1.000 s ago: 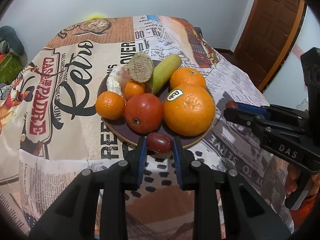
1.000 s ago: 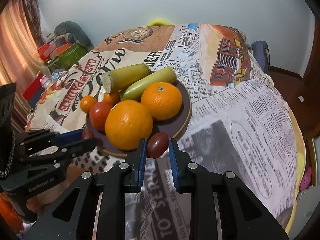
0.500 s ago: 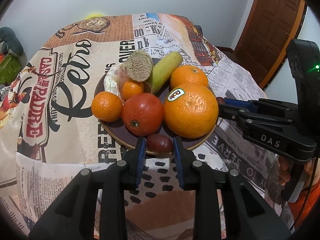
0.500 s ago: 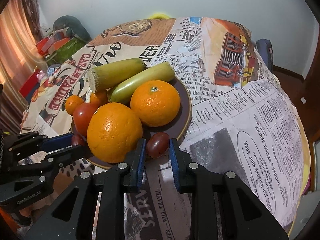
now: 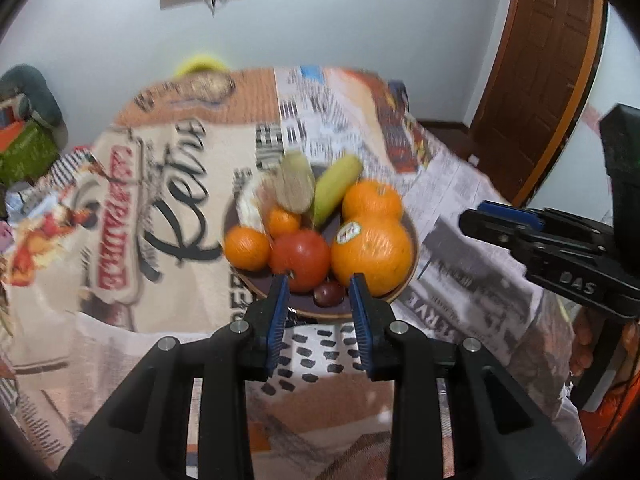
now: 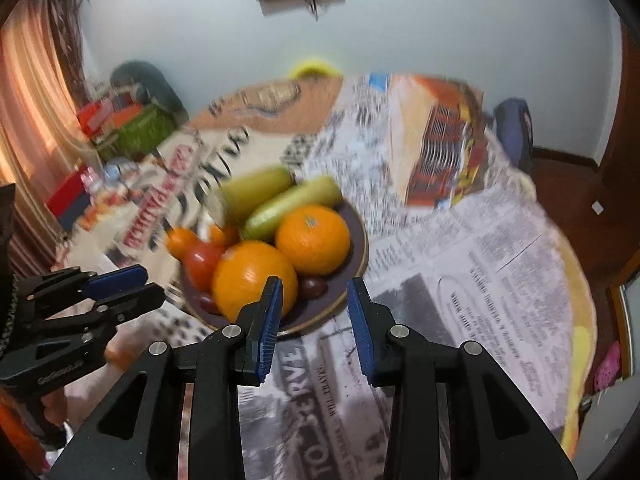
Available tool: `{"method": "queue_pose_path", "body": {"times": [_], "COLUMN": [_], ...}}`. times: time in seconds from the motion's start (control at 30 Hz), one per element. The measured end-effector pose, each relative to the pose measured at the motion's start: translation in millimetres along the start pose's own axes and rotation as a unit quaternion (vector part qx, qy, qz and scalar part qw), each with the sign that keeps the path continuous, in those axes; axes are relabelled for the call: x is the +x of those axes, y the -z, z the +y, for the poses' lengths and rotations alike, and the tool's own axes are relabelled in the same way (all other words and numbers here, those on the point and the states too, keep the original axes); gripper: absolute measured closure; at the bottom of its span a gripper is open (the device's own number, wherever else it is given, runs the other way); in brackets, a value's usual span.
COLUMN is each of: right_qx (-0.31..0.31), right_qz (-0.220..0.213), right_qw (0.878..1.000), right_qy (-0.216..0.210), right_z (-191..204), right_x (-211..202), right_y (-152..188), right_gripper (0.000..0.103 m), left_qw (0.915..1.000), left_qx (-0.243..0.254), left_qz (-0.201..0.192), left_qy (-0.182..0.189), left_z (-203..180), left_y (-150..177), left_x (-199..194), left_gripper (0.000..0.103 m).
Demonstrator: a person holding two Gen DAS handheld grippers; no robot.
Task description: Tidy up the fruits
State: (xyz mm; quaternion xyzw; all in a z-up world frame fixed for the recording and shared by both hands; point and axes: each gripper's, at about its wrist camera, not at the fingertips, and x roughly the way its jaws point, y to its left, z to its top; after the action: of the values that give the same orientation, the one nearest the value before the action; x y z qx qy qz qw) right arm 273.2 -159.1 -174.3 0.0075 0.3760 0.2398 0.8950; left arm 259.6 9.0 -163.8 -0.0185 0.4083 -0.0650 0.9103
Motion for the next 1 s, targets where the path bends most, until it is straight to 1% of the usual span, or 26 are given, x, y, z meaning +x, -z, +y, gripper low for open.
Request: {"method": "queue_pose_path", "body": {"times": [0.13, 0.23, 0.27, 0.37, 0.5, 0.57, 0.63, 0.7, 0.73, 0.8, 0.83, 0.9, 0.97, 1.0], "right_qx": [-0.009, -0.016, -0.019, -0.029, -0.032, -0.034, -0.037, -0.041, -0.042, -0.043, -0.044, -0.046, -0.049, -0.051], "right_qz": [-0.063, -0.111, -0.124, -0.168, -0.21, -0.229, -0.247, -0.264, -0.267, -0.279, -0.285, -0.294, -0.3, -0.301], "right_qw": [0.998, 0.994, 0.992, 0.985, 0.977, 0.973, 0.968, 0.964, 0.963, 0.959, 0.957, 0.954, 0.952, 0.951], "right_qy": [0.001, 0.002, 0.003, 0.004, 0.002, 0.0, 0.007, 0.013, 0.015, 0.023, 0.027, 0.034, 0.04, 0.044], "right_z": [16.7, 33.1, 37.5, 56.3, 74.7, 84.2, 93.4, 102.0, 103.3, 109.9, 112.6, 116.0, 118.8, 119.5], "right_x": [-55.5, -95.9, -106.5, -144.6, -180.7, -196.7, -208.6, -218.9, -220.2, -225.3, -227.0, -230.4, -232.1, -231.5], "right_y": [-10.7, -15.8, -15.9, -15.1, -8.4, -4.3, 0.8, 5.6, 7.1, 11.4, 13.2, 16.0, 16.3, 16.1], "right_gripper": [0.072, 0.072, 0.072, 0.072, 0.072, 0.071, 0.064, 0.052, 0.05, 0.037, 0.035, 0.026, 0.022, 0.019], "left_qw": [0.9985, 0.9944, 0.9933, 0.9859, 0.976, 0.9708, 0.9659, 0.961, 0.9589, 0.9565, 0.9557, 0.9538, 0.9523, 0.9518], "left_qx": [-0.001, 0.004, 0.006, 0.019, 0.029, 0.031, 0.027, 0.024, 0.024, 0.024, 0.024, 0.023, 0.025, 0.025], "left_qz": [-0.056, -0.105, -0.115, -0.165, -0.215, -0.237, -0.257, -0.274, -0.281, -0.289, -0.292, -0.298, -0.303, -0.304], "left_qy": [-0.001, -0.006, -0.006, -0.014, -0.017, -0.017, -0.021, -0.026, -0.028, -0.03, -0.029, -0.029, -0.032, -0.033], "left_z": [-3.2, -8.2, -8.7, -16.1, -23.9, -27.3, -28.7, -30.7, -31.7, -32.3, -32.3, -32.4, -33.2, -33.2], "left_y": [-10.7, -14.6, -15.4, -14.0, -6.2, -0.3, 5.7, 12.8, 15.4, 18.9, 20.1, 22.8, 25.8, 26.4], "left_x": [-52.4, -98.7, -108.5, -155.6, -204.8, -227.9, -245.7, -260.6, -266.6, -274.4, -277.3, -283.7, -289.7, -290.9], "left_gripper": [0.072, 0.072, 0.072, 0.072, 0.072, 0.068, 0.053, 0.044, 0.041, 0.038, 0.035, 0.032, 0.03, 0.024]}}
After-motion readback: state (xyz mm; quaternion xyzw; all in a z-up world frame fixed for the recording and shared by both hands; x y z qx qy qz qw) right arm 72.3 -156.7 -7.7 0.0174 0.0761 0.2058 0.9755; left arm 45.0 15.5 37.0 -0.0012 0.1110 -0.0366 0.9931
